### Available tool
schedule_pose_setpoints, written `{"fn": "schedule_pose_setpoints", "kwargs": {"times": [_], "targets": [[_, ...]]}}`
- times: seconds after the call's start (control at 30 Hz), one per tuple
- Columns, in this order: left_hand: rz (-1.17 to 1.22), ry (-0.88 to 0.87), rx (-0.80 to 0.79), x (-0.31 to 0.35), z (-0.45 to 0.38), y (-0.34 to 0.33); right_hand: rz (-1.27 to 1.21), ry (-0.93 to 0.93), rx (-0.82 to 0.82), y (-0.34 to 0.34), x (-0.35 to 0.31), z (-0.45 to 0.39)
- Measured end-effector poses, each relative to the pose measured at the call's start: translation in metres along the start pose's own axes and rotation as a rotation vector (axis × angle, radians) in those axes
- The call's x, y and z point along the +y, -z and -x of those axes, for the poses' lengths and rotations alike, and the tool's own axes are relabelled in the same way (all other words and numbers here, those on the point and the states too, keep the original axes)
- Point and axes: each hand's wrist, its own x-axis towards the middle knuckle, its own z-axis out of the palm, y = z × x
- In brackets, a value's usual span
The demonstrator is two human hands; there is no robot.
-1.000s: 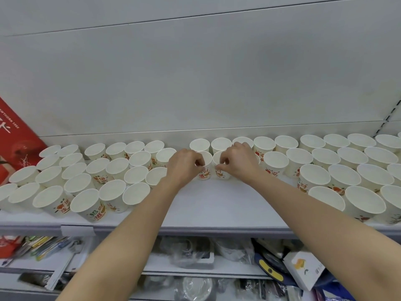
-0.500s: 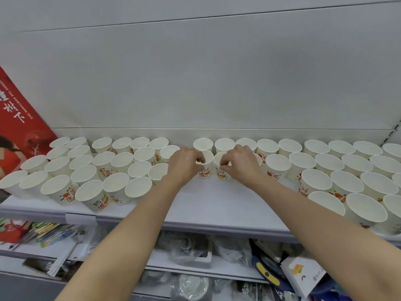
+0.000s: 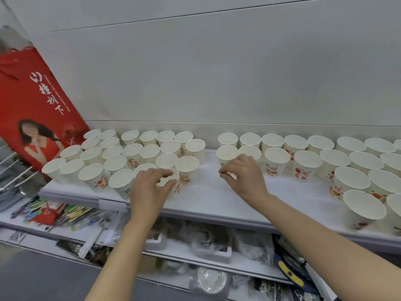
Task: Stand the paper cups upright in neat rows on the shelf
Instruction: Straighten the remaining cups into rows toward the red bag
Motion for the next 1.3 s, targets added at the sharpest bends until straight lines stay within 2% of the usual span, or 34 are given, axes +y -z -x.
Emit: {"fn": "schedule_pose_setpoints", "kwargs": {"times": [0.17, 0.33, 0.5, 0.6, 0.73, 1.0, 1.17, 1.3], "targets": [[-0.094, -0.061, -0.19, -0.031, -0.005, 0.009, -0.027, -0.084, -0.115, -0.03, -0.041, -0.016], [-0.133, -0.141, -0.244, -0.036, -0.019, 0.006, 0.037, -0.092, -0.249, -0.055, -0.062, -0.031], [-0.002, -0.123, -0.234, -0.038, -0.019, 0.008, 0.07, -0.111, -0.225, -0.057, -0.065, -0.037], [0.129, -0.117, -0.241, -0.021, -0.022, 0.007, 0.065, -0.172, -0.154, -0.037, -0.059, -0.032], [0.279, -0.17, -0.307, 0.026, -0.029, -0.014, 0.077, -0.355, -0.091, 0.013, -0.039, -0.002], [0.393, -0.267, -0.437, 0.131, -0.028, -0.076, 0.105, -0.568, 0.073, 0.104, 0.025, 0.069], [0.331, -0.324, -0.458, 0.178, -0.026, -0.1, 0.227, -0.568, 0.004, 0.137, 0.049, 0.083], [0.277, -0.359, -0.474, 0.19, -0.017, -0.115, 0.344, -0.479, -0.036, 0.152, 0.062, 0.09]]}}
